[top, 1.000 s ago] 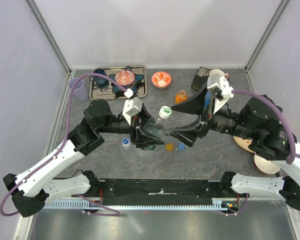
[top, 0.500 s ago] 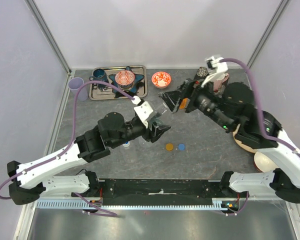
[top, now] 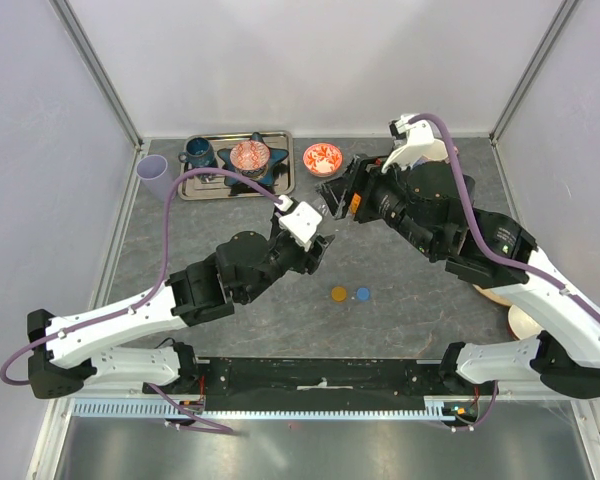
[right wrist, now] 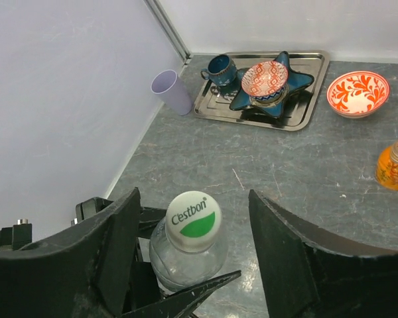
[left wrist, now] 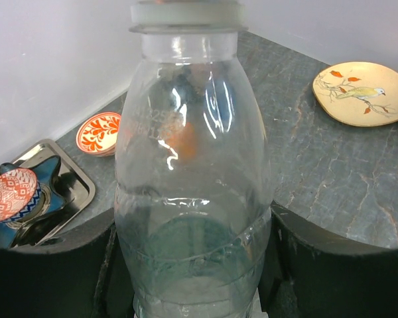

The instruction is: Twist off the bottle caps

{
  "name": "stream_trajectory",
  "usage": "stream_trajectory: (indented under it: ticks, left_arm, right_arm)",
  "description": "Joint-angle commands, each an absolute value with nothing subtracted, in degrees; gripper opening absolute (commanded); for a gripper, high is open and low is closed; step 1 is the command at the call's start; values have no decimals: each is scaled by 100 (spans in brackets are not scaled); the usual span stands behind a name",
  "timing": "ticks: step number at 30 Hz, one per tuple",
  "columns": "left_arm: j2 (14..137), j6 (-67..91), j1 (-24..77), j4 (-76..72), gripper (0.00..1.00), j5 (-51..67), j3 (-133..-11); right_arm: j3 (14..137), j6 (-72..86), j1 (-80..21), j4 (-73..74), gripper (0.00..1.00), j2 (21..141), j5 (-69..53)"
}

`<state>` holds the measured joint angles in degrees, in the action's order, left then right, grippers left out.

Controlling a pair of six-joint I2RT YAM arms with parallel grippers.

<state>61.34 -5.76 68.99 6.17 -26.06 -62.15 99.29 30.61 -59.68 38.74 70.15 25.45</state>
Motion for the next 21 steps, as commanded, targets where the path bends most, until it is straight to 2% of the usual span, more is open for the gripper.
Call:
stream_trajectory:
  ticks: [1, 16, 18, 21]
  left_arm:
    - [6073, -817, 6943, 229, 34, -2883, -6249]
    - [5933, -773, 6952, 202, 34, -2812, -6196]
    - [5915, -773, 6952, 202, 34, -2812, -6196]
    - [5915, -782, 6952, 202, 34, -2821, -6196]
  right_arm:
    - [9967, 3076, -5985, 3858, 70, 6891, 2768]
    - [9756, 3059, -5985, 3841, 42, 6891, 2690]
    - [9712, 3059, -5985, 3841, 39, 6873, 2646]
    - [9668, 3076, -5985, 3867, 42, 6856, 2628]
